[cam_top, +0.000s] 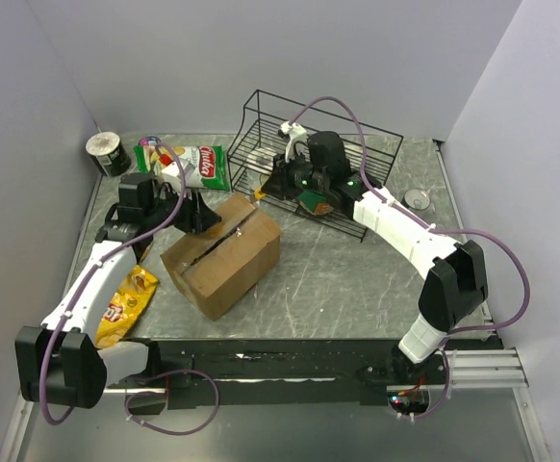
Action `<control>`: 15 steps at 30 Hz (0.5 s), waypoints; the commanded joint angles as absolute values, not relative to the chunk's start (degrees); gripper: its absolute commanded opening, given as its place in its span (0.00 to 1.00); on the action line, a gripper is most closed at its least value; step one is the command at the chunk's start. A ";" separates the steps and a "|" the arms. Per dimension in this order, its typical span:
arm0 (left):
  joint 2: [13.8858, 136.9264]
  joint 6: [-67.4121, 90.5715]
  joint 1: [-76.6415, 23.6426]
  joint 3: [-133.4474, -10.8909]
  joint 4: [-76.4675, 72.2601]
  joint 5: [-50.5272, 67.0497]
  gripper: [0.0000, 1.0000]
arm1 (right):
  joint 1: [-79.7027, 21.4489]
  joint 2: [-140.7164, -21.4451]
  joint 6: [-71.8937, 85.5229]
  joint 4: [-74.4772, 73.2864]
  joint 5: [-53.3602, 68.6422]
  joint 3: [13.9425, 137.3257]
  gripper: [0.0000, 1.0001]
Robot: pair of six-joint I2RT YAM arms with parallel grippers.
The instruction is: Unpack the express box
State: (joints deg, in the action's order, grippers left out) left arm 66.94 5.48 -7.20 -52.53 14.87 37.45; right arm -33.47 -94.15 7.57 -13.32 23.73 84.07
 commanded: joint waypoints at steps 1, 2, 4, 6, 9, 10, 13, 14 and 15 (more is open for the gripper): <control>67.84 11.33 -7.65 -50.45 7.82 34.56 0.57 | -33.49 -94.92 6.59 -15.64 26.01 85.61 0.00; 68.20 11.86 -7.56 -49.58 7.74 33.67 0.56 | -33.49 -94.83 6.68 -15.73 25.93 85.34 0.00; 68.47 12.83 -7.65 -48.43 7.12 32.88 0.55 | -33.57 -94.66 7.29 -15.91 25.75 84.99 0.00; 68.29 14.23 -7.56 -46.50 5.98 30.86 0.52 | -33.49 -94.40 7.56 -16.08 25.75 84.29 0.00; 68.20 15.55 -7.56 -44.30 5.54 27.61 0.45 | -33.49 -93.78 8.43 -16.61 26.19 83.32 0.00; 68.03 15.64 -7.56 -43.69 5.45 27.16 0.43 | -33.49 -93.61 9.13 -16.70 26.10 83.15 0.00; 68.03 15.56 -7.56 -42.37 6.24 25.84 0.34 | -33.49 -92.82 9.93 -16.70 26.28 82.27 0.00; 67.94 15.64 -7.56 -41.67 6.24 25.58 0.31 | -33.49 -92.64 10.11 -16.70 26.19 81.74 0.00; 67.77 16.08 -7.56 -41.31 6.07 25.58 0.31 | -33.49 -92.55 10.28 -16.70 26.19 81.56 0.00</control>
State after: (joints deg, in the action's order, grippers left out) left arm 67.46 14.74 -7.33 -44.29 3.07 30.33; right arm -33.34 -94.11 8.43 -13.10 24.05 83.57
